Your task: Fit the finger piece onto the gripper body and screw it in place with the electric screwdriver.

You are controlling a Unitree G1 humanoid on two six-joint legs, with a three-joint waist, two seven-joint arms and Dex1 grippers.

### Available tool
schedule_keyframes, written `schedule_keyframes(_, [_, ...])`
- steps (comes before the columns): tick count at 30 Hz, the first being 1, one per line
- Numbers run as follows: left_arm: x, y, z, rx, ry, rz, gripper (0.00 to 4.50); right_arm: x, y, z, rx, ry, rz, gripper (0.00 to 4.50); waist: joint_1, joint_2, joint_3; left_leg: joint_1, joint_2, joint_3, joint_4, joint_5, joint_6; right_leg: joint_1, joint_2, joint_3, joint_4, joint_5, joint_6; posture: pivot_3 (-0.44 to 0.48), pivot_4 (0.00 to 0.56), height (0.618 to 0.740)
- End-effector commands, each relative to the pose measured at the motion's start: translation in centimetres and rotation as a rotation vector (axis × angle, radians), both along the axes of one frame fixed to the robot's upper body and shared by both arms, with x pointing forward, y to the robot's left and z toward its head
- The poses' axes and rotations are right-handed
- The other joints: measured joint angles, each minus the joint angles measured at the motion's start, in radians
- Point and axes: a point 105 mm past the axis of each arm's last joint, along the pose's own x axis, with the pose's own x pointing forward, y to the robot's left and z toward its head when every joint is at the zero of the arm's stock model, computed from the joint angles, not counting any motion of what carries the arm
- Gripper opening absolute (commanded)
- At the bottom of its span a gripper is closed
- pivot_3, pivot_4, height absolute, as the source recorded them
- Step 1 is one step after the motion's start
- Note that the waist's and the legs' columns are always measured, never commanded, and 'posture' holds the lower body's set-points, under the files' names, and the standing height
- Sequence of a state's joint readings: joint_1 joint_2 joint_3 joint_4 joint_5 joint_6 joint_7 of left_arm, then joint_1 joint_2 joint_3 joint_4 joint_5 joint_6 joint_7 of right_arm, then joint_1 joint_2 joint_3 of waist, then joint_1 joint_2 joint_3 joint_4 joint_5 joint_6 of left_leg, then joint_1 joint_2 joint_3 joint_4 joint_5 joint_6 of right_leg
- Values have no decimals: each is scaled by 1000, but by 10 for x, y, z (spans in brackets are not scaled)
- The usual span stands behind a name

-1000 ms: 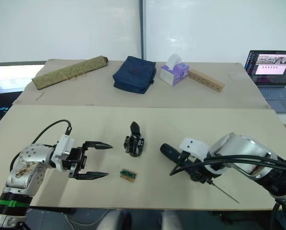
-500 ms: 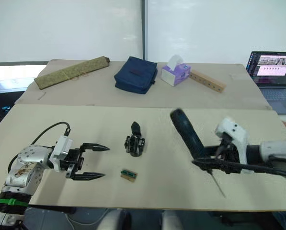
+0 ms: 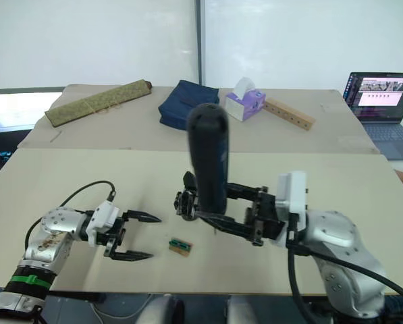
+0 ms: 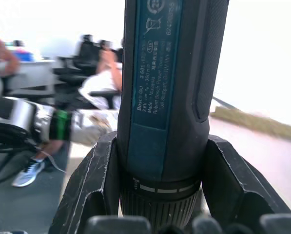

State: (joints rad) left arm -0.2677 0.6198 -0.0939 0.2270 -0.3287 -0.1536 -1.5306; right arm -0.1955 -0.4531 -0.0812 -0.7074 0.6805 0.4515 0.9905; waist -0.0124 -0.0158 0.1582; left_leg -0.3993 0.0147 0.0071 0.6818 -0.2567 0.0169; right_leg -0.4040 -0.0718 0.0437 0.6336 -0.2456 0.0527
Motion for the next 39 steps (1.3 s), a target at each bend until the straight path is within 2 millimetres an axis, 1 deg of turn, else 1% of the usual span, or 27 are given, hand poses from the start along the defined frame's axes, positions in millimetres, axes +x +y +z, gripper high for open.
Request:
schedule_keyframes(1, [5, -12, -5, 11, -46, 18, 4500, -7, 14, 4, 26, -65, 100, 1925, 1, 0, 0, 0, 0, 0, 0, 0, 0, 0, 0, 0, 0, 0, 0, 0, 150, 740])
schedule_keyframes(5, [-1, -27, -13, -6, -28, 5, 4500, -4, 25, -1, 25, -64, 151, 1925, 0, 0, 0, -1, 0, -1, 0, 0, 0, 0, 0, 0, 0, 0, 0, 0, 150, 740])
schedule_keyframes(9, [-4, -32, -20, 15, -19, -15, 4500, -1, 31, -6, 23, -66, 168, 1925, 0, 0, 0, 0, 0, -1, 0, 0, 0, 0, 0, 0, 2, 0, 0, 0, 150, 740])
schedule_keyframes(14, [1, -37, -25, 33, -26, 2, 4500, 0, 38, -10, 24, -61, 191, 1925, 2, 0, 0, 2, -1, -1, 0, 0, 0, -1, -1, 0, 6, -1, 0, 0, 150, 740])
schedule_keyframes(17, [0, -39, -26, 36, -30, 2, 4500, 0, 41, -14, 17, -53, 201, 1925, 3, 0, 0, 2, -1, -1, 0, 0, 0, -1, -2, 0, 6, -1, 0, 0, 150, 740])
schedule_keyframes(25, [-9, -45, -28, 33, -24, -21, 4500, 1, 44, -23, 4, -49, 206, 1925, 4, 0, 0, 2, -1, -1, 0, 0, 0, 0, -2, 0, 7, -1, 0, 0, 150, 740])
schedule_keyframes(39, [-16, -50, -34, 32, -6, -22, 4500, 5, 46, -35, -17, -41, 201, 1925, 1, 0, 0, 2, -1, -1, 0, 0, 0, 0, -2, 0, 7, -1, 0, 0, 150, 740])
